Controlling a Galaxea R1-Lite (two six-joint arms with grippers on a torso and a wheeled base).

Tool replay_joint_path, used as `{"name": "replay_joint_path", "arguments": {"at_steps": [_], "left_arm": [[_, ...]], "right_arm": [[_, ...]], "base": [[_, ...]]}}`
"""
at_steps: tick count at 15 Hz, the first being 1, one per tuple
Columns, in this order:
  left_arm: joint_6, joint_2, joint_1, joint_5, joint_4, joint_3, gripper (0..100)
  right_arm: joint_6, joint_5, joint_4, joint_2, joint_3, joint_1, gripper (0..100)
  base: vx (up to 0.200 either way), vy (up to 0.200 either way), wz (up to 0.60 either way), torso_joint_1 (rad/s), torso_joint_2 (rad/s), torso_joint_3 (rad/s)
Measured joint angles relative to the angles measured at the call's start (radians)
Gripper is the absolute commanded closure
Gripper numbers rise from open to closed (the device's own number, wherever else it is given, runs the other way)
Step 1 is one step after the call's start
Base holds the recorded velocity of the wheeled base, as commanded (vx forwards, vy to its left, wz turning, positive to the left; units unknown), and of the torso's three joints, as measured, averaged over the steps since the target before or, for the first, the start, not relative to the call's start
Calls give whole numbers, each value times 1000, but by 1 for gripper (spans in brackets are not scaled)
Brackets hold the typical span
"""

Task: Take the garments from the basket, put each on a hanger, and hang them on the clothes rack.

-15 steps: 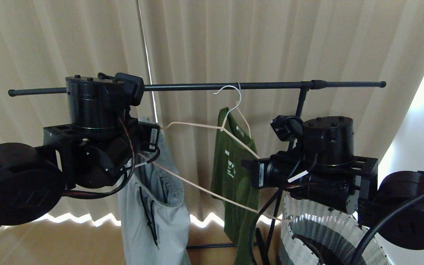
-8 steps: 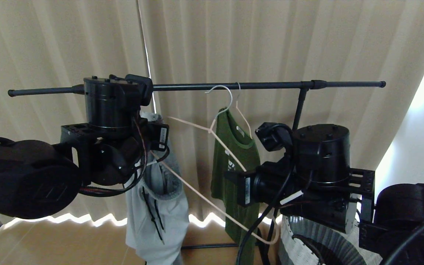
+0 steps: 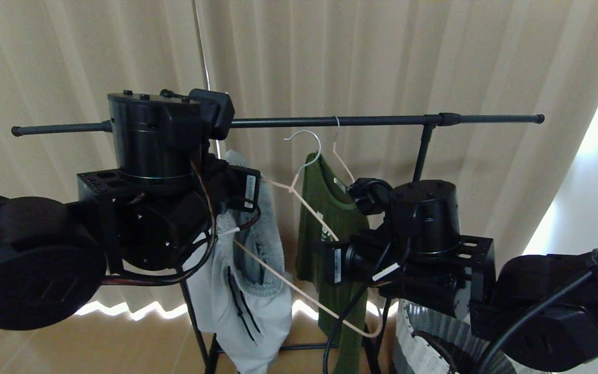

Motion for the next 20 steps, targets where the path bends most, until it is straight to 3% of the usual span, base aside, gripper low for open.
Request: {"name": "replay_joint_path", "arguments": {"at_steps": [8,16,20], "left_arm": [[31,-61,-24,-289,-3,84,100],[48,-71,-71,-353,-5,110,100],[56,-88,-71,-439,-5,152,100]], "right_arm": [[-13,-1,2,-9,-1,-28,100],[-50,-1,2,-52,-7,-29,100],[-75,-1,2,-78,-10,-29,100]], "base": [[0,0,0,0,0,0],[0,0,0,0,0,0],[0,0,0,0,0,0]]}}
